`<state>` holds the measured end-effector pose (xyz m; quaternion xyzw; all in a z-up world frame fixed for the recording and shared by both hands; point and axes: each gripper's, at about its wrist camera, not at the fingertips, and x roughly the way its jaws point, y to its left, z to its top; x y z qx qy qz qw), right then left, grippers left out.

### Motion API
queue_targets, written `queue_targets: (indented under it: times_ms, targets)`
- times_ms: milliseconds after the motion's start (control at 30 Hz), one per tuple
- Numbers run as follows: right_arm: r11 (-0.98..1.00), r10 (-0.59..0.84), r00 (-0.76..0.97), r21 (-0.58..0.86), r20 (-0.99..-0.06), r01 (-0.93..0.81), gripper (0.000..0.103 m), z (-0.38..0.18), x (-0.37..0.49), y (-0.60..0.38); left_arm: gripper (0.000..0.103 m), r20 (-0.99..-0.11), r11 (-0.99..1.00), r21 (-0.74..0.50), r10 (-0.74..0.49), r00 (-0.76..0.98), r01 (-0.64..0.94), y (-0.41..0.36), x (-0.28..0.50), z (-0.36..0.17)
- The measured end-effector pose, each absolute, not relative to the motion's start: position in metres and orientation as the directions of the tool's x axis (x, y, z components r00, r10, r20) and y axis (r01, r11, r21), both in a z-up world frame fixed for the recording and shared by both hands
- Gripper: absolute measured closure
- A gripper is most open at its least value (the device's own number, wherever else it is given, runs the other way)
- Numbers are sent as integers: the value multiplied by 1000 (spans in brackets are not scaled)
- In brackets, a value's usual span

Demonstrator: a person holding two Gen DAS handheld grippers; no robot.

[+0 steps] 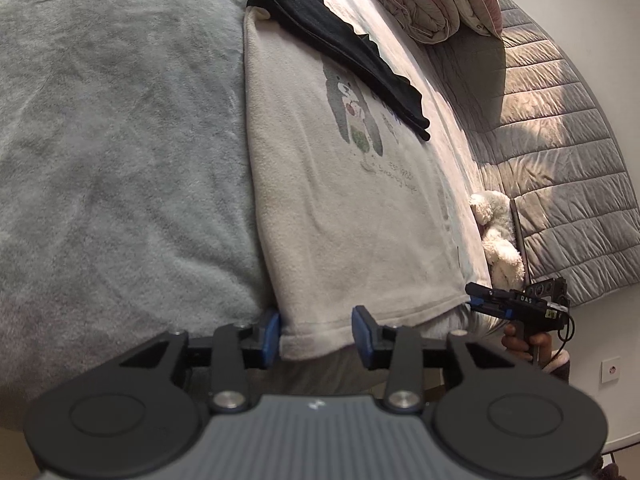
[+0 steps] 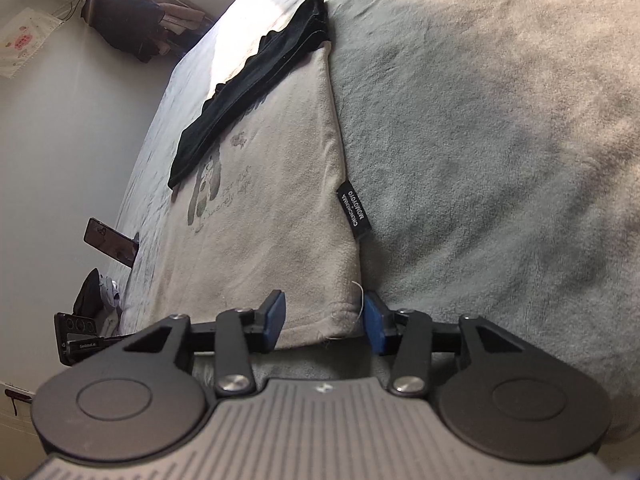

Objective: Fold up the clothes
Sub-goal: 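Grasp the beige sweatshirt hem with the left gripper while the right gripper grasps it too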

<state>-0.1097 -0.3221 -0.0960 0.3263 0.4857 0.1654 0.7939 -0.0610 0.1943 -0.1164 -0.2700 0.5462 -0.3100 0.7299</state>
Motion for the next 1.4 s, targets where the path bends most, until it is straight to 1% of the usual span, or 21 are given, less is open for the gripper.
queue_targets:
  times_ms: [33, 67, 100, 200, 267, 467, 533, 667, 1000, 1100, 1167, 1267, 1400]
  targets:
    - [746, 574, 469, 665, -672, 40, 55, -95, -108, -318, 77, -633, 663, -732, -747, 203, 158, 193, -60, -118]
    - [751, 573, 461, 660, -678, 36, 66, -95, -107, -316, 88, -636, 663, -732, -747, 193, 154, 192, -60, -120]
    - [748, 578, 450, 662, -681, 41, 89, -97, -105, -315, 88, -631, 657, -738, -752, 190, 153, 193, -60, -121]
    - [736, 592, 440, 675, -675, 45, 89, -98, -102, -314, 90, -586, 616, -772, -785, 202, 155, 198, -62, -122]
    - [713, 608, 459, 700, -647, 41, 89, -95, -102, -317, 90, -543, 580, -799, -809, 226, 156, 203, -62, -121]
    - [635, 634, 537, 771, -557, 49, 89, -82, -91, -326, 90, -367, 441, -886, -856, 364, 143, 220, -53, -115]
    - [624, 628, 559, 779, -541, 54, 89, -78, -81, -326, 90, -344, 421, -900, -846, 407, 115, 222, -45, -115]
    - [616, 600, 601, 784, -528, 74, 90, -72, -54, -325, 90, -389, 460, -887, -795, 466, 45, 220, -17, -113]
    - [605, 518, 626, 767, -583, 213, 89, -90, 13, -327, 90, -468, 513, -856, -719, 513, -63, 204, 56, -117]
    - [590, 513, 637, 776, -575, 225, 89, -100, 22, -329, 90, -458, 514, -856, -708, 537, -53, 209, 63, -130]
    - [561, 517, 649, 793, -558, 236, 89, -108, 23, -331, 90, -462, 508, -858, -698, 547, -75, 212, 66, -139]
    - [528, 518, 655, 808, -550, 261, 89, -108, 28, -333, 90, -441, 479, -874, -708, 552, -83, 214, 71, -141]
    - [502, 514, 664, 818, -544, 281, 89, -107, 38, -334, 90, -435, 476, -875, -700, 566, -86, 211, 75, -140]
